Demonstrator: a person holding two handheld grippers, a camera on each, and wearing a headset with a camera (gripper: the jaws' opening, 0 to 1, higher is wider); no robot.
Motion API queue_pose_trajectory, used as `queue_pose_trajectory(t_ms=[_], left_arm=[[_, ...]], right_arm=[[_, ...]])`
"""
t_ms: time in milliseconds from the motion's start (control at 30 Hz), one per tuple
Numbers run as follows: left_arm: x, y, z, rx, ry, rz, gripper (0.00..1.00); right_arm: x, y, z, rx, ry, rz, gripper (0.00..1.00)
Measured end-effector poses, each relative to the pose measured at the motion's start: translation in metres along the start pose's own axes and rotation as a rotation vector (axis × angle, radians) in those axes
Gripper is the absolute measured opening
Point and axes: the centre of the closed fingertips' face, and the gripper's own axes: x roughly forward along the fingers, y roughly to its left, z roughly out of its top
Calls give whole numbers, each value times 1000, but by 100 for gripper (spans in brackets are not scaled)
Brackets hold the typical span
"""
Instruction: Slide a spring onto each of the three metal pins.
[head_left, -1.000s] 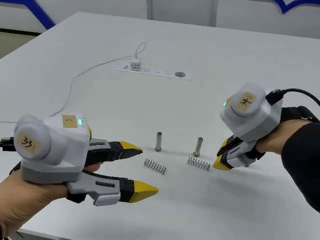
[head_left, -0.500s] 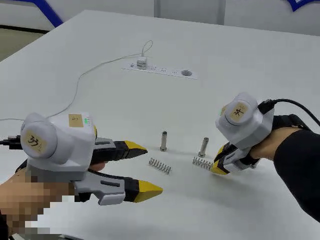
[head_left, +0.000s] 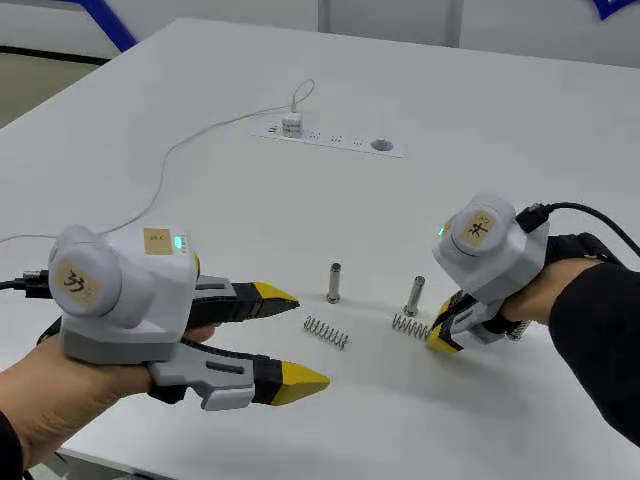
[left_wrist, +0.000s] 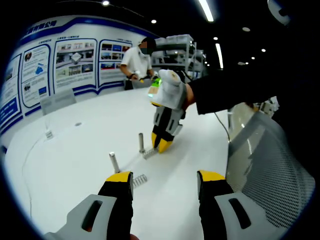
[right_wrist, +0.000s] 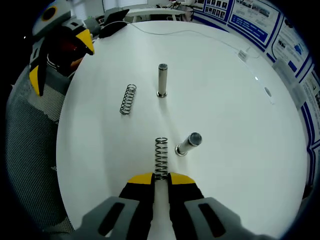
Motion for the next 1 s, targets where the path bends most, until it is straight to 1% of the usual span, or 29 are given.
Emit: queue_pose_trajectory(t_ms=[167, 267, 433, 533, 667, 767, 1000], left_arm=[[3, -2, -2, 13, 15, -19, 52], [7, -3, -1, 25, 22, -35, 52], [14, -5, 0, 54, 36, -66, 51], [18, -6, 0, 69, 47, -86, 50], [22, -8, -1, 87, 57, -109, 49], [24, -10, -2, 99, 62, -124, 48], [30, -13, -4, 120, 62, -148, 44]], right_arm=[[-6, 5, 2, 0, -3, 0, 11], [-11, 11, 2, -6, -2, 6, 11], [-24, 19, 6, -24, -8, 2, 11], [-33, 26, 11, -23, -25, 6, 11], [-44, 40, 19, -33, -41, 23, 11], [-52, 53, 26, -48, -53, 41, 11], [-66, 76, 41, -79, -77, 70, 11]])
